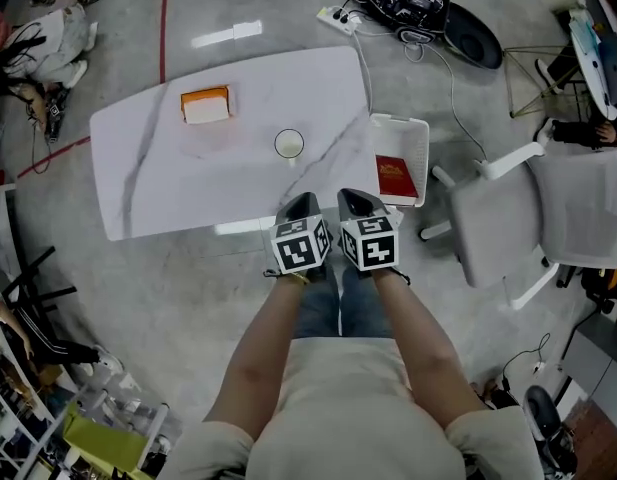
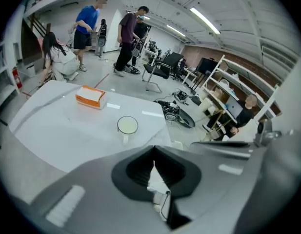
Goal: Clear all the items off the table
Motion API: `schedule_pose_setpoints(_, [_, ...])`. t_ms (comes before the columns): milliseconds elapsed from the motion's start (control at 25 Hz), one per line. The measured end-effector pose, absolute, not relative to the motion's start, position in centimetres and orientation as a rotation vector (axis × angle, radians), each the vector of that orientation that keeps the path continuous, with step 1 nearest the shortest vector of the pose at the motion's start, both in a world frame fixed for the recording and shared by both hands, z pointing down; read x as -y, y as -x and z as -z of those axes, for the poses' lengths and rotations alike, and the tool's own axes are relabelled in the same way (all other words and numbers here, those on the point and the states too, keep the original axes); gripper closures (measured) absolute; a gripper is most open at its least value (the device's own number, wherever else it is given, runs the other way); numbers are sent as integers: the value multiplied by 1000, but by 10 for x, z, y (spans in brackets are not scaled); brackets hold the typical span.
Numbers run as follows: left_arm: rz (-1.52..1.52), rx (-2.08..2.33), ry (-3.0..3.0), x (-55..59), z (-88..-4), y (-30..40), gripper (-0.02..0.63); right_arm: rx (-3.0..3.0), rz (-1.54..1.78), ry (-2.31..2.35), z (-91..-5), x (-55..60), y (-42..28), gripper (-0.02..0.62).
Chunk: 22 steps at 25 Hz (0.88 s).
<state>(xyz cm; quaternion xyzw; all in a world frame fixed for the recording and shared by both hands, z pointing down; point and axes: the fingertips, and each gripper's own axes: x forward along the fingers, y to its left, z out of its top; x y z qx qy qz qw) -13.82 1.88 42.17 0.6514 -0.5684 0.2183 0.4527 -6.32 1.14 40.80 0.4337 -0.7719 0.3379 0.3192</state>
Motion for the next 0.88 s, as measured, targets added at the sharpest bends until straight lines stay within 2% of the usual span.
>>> schedule_pose_setpoints(880, [-452, 1573, -1412, 62, -442, 325, 597, 2123, -762, -867, -425, 105, 245, 598])
